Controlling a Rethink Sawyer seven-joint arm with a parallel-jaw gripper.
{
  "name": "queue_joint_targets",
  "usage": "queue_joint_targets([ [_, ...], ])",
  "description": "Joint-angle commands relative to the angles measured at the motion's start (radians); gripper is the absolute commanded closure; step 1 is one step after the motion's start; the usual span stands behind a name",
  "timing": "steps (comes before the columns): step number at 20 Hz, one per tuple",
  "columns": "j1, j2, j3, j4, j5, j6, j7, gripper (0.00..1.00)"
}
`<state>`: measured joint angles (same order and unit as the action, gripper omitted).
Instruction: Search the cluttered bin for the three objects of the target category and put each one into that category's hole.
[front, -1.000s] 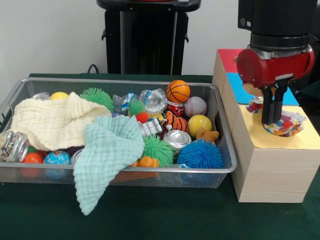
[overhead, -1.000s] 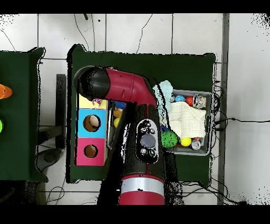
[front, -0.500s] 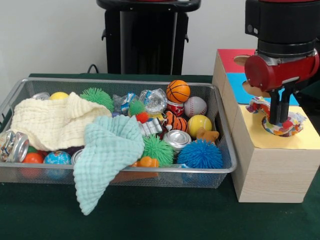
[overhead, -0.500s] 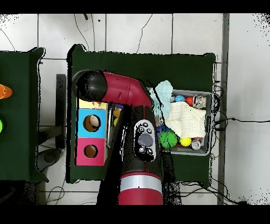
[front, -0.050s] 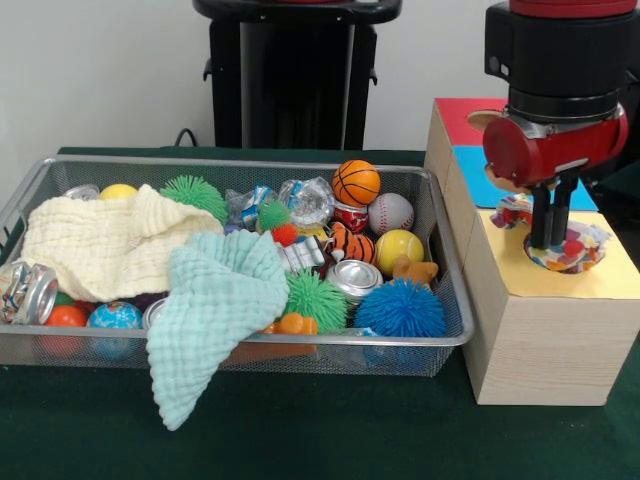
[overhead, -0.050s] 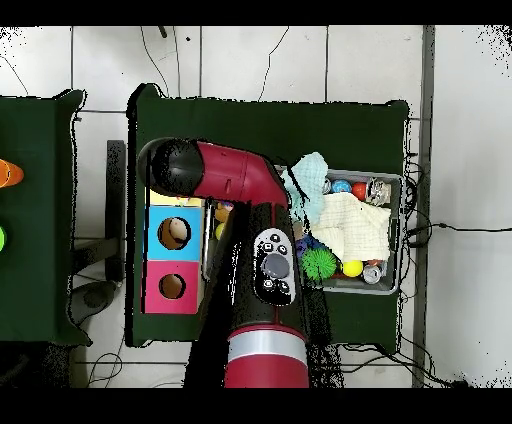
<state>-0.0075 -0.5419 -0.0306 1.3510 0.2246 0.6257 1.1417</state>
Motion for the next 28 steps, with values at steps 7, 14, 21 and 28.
queue_joint_targets([
  [7, -0.068, 0.046, 0.139, 0.16, 0.046, 0.047, 0.159, 1.0],
  [14, -0.106, 0.044, 0.192, 0.205, 0.049, 0.018, 0.123, 1.0],
  [21, -0.141, 0.059, 0.245, 0.232, 0.018, -0.057, 0.093, 1.0],
  [28, -0.17, 0.07, 0.302, 0.271, -0.011, -0.157, 0.086, 1.0],
])
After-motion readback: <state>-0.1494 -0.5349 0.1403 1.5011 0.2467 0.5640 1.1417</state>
